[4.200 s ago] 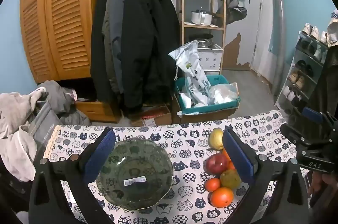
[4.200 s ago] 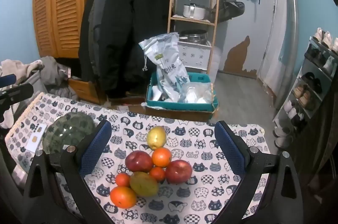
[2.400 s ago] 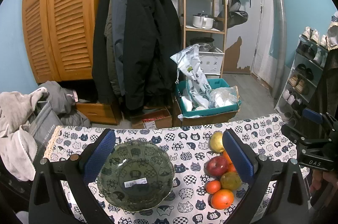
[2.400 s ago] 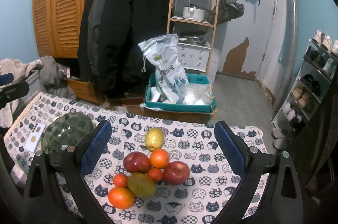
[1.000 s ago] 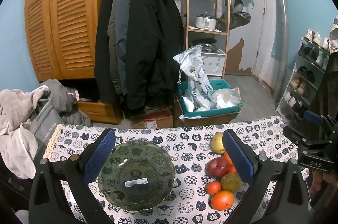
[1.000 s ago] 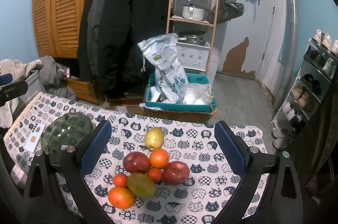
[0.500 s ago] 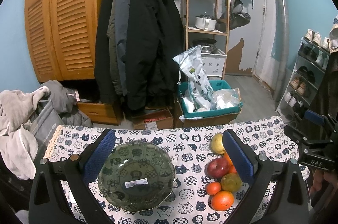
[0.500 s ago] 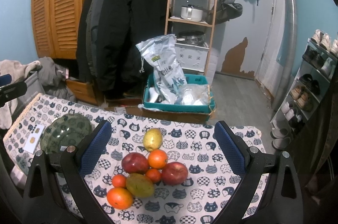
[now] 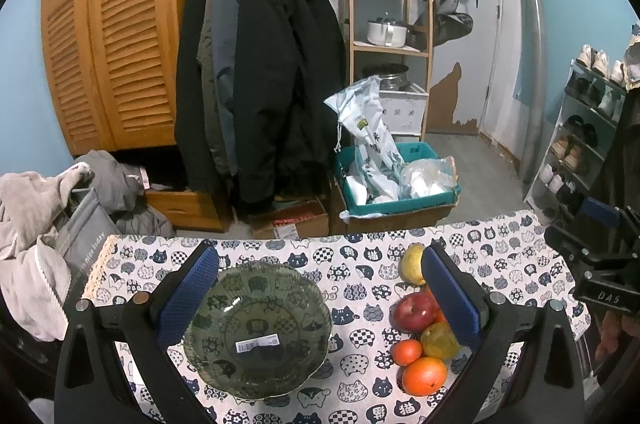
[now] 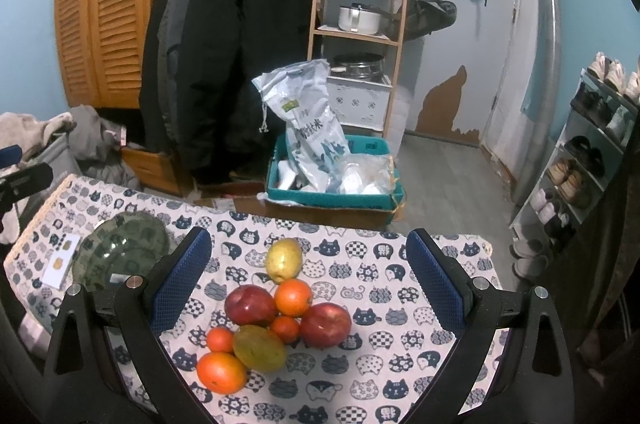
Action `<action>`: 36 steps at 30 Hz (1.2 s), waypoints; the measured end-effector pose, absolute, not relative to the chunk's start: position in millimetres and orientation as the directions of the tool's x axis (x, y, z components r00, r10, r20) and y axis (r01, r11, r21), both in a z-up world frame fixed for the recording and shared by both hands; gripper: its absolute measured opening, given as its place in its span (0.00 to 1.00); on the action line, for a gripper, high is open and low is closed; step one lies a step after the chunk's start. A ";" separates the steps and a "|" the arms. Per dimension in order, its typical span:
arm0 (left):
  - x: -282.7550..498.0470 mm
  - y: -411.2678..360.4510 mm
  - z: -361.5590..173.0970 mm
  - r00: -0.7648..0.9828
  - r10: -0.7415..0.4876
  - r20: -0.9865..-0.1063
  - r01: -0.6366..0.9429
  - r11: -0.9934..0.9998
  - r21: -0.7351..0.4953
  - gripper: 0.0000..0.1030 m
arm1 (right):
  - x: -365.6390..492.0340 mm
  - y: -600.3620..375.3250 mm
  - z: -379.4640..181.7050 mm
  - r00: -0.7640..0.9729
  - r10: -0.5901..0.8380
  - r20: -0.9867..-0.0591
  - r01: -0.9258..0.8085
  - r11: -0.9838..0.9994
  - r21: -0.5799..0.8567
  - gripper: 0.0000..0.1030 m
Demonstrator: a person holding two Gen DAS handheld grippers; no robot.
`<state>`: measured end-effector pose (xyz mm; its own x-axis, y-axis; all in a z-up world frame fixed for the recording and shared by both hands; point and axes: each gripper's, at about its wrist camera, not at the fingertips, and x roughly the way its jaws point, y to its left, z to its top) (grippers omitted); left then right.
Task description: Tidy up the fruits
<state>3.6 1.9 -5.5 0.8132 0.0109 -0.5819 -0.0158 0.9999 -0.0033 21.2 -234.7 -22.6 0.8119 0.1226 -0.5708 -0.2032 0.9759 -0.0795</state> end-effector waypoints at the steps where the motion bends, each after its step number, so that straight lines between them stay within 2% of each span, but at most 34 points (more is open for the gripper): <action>1: 5.4 1.1 -7.1 0.811 0.013 -0.585 -0.016 1.000 0.001 0.99 | 22.1 -235.1 -23.1 0.810 0.121 -0.574 -0.201 0.976 -0.078 0.93; 7: 20.6 -0.1 -20.7 0.770 -0.014 -0.638 -0.003 1.000 -0.025 0.99 | 31.5 -238.1 -32.3 0.792 0.103 -0.602 -0.189 0.979 -0.081 0.93; 36: 89.0 -50.4 -120.2 0.536 -0.017 -0.844 0.062 0.998 0.019 0.99 | 92.8 -269.1 -138.9 0.542 0.022 -0.840 -0.137 0.989 -0.062 0.93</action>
<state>89.0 -50.4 -120.2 0.5359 -0.0173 -0.8441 0.0620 0.9979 0.0189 92.8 -269.1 -138.9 0.5419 0.0223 -0.8402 -0.1365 0.9887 -0.0618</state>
